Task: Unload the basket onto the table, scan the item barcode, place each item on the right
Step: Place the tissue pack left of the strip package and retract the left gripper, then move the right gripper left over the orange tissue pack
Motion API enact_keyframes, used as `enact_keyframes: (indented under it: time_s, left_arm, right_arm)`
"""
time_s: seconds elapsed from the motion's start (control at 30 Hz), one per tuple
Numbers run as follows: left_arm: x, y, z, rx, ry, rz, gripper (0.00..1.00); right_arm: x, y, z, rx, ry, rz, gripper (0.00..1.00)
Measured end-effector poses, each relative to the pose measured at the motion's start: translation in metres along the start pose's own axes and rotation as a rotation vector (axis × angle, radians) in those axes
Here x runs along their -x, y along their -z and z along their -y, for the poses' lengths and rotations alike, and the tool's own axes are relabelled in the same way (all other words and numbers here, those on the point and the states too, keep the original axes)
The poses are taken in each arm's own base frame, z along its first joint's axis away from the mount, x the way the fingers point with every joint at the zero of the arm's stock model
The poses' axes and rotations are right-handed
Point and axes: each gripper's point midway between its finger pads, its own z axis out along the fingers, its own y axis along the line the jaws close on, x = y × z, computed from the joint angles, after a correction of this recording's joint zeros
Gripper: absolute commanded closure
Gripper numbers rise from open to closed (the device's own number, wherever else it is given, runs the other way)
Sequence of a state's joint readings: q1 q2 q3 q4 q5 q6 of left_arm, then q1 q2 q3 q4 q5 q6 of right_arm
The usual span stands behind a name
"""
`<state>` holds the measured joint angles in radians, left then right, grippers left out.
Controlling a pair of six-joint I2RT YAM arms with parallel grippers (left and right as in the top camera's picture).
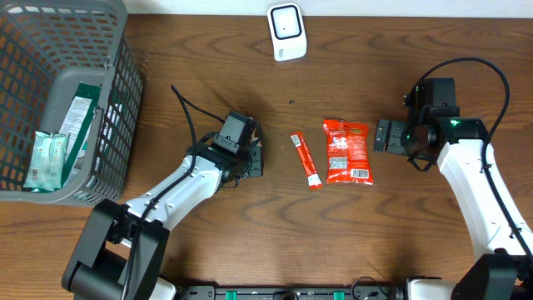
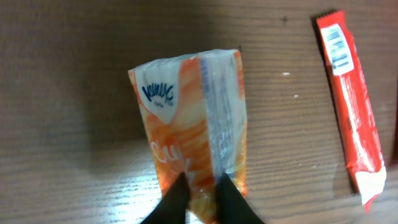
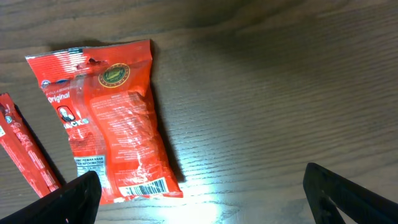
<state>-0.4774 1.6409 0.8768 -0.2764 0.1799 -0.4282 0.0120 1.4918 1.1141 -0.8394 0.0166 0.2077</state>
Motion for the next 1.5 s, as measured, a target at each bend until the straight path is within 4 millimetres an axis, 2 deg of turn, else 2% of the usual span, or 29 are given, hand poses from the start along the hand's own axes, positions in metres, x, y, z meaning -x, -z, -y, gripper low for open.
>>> enact_keyframes:
  time_s: [0.07, 0.1, 0.37, 0.4, 0.5, 0.57, 0.6, 0.63, 0.77, 0.9, 0.93, 1.0, 1.03, 1.07, 1.1, 1.27, 1.37, 1.5]
  left_arm:
    - [0.002, 0.000, 0.001, -0.005, -0.003, 0.009, 0.36]
    - [0.003, 0.000, 0.002, -0.005, -0.002, 0.011, 0.33]
    - [0.003, 0.007, 0.002, -0.001, -0.003, 0.007, 0.30]
    - [0.005, 0.012, 0.004, -0.004, -0.004, 0.014, 0.32]
    - [0.020, 0.039, 0.013, -0.035, -0.009, 0.078, 0.60]
    - [0.028, 0.059, 0.008, -0.037, 0.014, 0.106, 0.79]
    - [0.032, 0.067, 0.002, -0.031, 0.032, 0.119, 0.90]
    - [0.034, 0.076, -0.009, -0.014, 0.061, 0.126, 0.92]
    - [0.036, 0.092, -0.063, 0.087, 0.198, 0.118, 0.93]
    - [0.030, 0.099, -0.108, 0.171, 0.303, 0.093, 0.92]
    - [0.029, 0.101, -0.116, 0.185, 0.315, 0.089, 0.91]
    - [0.028, 0.104, -0.126, 0.202, 0.326, 0.085, 0.72]
    - [0.027, 0.105, -0.130, 0.208, 0.329, 0.084, 0.68]
    - [0.028, 0.106, -0.133, 0.213, 0.328, 0.085, 0.68]
    - [0.028, 0.106, -0.135, 0.217, 0.326, 0.087, 0.68]
    - [0.026, 0.107, -0.147, 0.280, 0.316, 0.094, 0.68]
    - [0.024, 0.105, -0.155, 0.321, 0.317, 0.099, 0.68]
    - [0.024, 0.105, -0.159, 0.343, 0.316, 0.100, 0.63]
  right_arm:
    - [0.000, 0.000, 0.000, 0.000, 0.000, 0.000, 0.01]
    - [0.000, 0.000, 0.000, 0.000, 0.000, 0.000, 0.01]
    - [0.000, 0.000, 0.000, 0.000, 0.000, 0.000, 0.01]
    - [0.000, 0.000, 0.000, 0.000, 0.000, 0.000, 0.01]
    - [0.000, 0.000, 0.000, 0.000, 0.000, 0.000, 0.01]
    - [0.000, 0.000, 0.000, 0.000, 0.000, 0.000, 0.01]
    - [0.000, 0.000, 0.000, 0.000, 0.000, 0.000, 0.01]
    - [0.000, 0.000, 0.000, 0.000, 0.000, 0.000, 0.01]
    - [0.002, 0.000, 0.000, 0.001, 0.000, 0.007, 0.01]
    - [0.033, 0.002, -0.010, 0.050, -0.022, 0.132, 0.01]
    - [0.037, 0.003, -0.014, 0.071, -0.033, 0.147, 0.01]
    - [0.037, 0.004, -0.020, 0.109, -0.052, 0.146, 0.01]
    - [0.037, 0.004, -0.025, 0.134, -0.064, 0.140, 0.01]
    - [0.036, 0.005, -0.029, 0.162, -0.072, 0.136, 0.07]
    - [0.037, 0.006, -0.034, 0.188, -0.079, 0.133, 0.21]
    - [0.033, 0.015, -0.075, 0.386, -0.060, 0.107, 0.77]
    - [0.017, 0.021, -0.113, 0.453, 0.021, 0.074, 0.96]
    - [-0.014, 0.029, -0.177, 0.504, 0.164, 0.053, 0.98]
